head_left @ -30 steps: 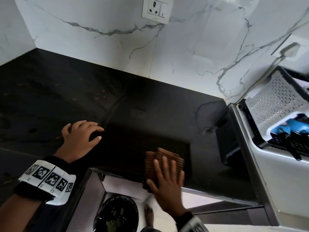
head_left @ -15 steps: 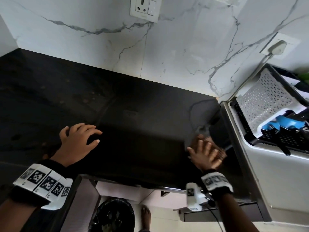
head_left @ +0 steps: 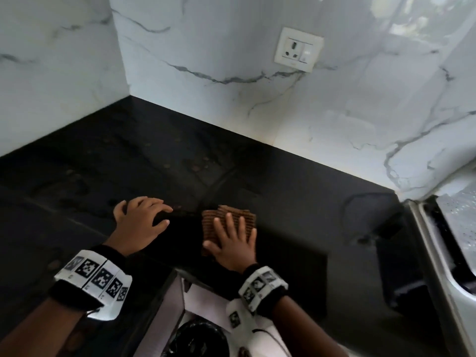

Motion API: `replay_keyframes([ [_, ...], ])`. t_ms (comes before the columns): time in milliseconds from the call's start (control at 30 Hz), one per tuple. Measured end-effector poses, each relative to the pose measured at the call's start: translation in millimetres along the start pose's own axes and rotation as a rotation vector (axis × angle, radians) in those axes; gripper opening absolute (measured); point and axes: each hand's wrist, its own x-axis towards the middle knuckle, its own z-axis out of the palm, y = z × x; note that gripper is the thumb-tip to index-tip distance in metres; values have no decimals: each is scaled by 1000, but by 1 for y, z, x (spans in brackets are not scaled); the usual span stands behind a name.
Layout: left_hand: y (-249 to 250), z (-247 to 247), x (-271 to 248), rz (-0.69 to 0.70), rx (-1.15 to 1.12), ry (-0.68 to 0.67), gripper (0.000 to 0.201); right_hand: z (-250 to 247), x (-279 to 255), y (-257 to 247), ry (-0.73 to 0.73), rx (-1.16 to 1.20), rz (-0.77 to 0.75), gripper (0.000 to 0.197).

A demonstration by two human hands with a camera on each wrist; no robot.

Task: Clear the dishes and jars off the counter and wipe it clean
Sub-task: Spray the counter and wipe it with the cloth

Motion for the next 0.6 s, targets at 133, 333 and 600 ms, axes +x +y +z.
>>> replay_keyframes([
  [133, -25, -14, -16, -103, -5, 50, 30, -35, 38, 30, -3, 61, 160, 68],
  [333, -64, -21, -50, -202, -82, 71, 27, -46, 54, 28, -68, 49, 222, 71],
  [600, -64, -26, -39, -226, -97, 109, 27, 37, 3, -55, 32, -285, -380, 75],
])
